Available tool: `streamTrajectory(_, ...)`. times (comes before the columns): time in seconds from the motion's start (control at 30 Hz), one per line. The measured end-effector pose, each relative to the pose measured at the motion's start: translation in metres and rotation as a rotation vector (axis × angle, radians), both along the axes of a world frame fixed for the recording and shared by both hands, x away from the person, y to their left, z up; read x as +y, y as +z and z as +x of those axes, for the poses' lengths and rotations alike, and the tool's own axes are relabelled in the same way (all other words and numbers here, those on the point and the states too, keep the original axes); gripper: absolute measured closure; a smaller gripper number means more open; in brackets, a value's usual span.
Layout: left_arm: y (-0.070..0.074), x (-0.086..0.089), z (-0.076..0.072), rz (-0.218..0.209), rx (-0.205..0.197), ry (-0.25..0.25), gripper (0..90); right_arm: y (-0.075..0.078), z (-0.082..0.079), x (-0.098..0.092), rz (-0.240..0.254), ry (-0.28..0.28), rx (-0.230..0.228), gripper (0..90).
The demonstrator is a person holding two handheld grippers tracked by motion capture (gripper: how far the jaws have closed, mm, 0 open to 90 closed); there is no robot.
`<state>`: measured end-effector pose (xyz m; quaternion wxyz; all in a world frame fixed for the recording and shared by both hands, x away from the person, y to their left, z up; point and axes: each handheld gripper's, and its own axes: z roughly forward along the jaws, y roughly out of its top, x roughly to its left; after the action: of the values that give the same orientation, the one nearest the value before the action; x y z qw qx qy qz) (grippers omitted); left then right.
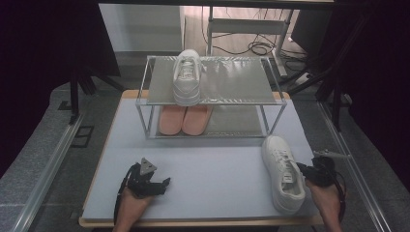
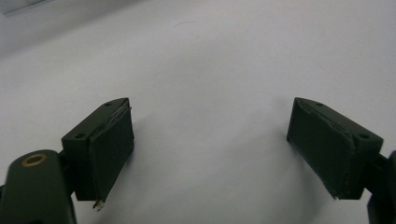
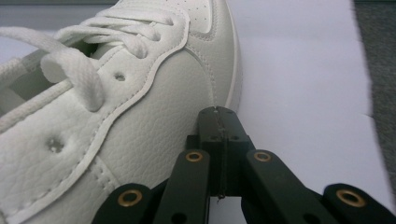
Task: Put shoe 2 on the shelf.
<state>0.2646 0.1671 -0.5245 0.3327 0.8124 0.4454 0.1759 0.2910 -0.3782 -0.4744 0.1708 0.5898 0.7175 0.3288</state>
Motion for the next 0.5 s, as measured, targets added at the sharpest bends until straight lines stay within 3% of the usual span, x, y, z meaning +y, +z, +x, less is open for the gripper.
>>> streamTrajectory(0.5,0.0,0.0,0.0,0.0,0.0,-0.001,14.7,-0.003,0.003,0.028,0.021,0.056,-0.015,90.0)
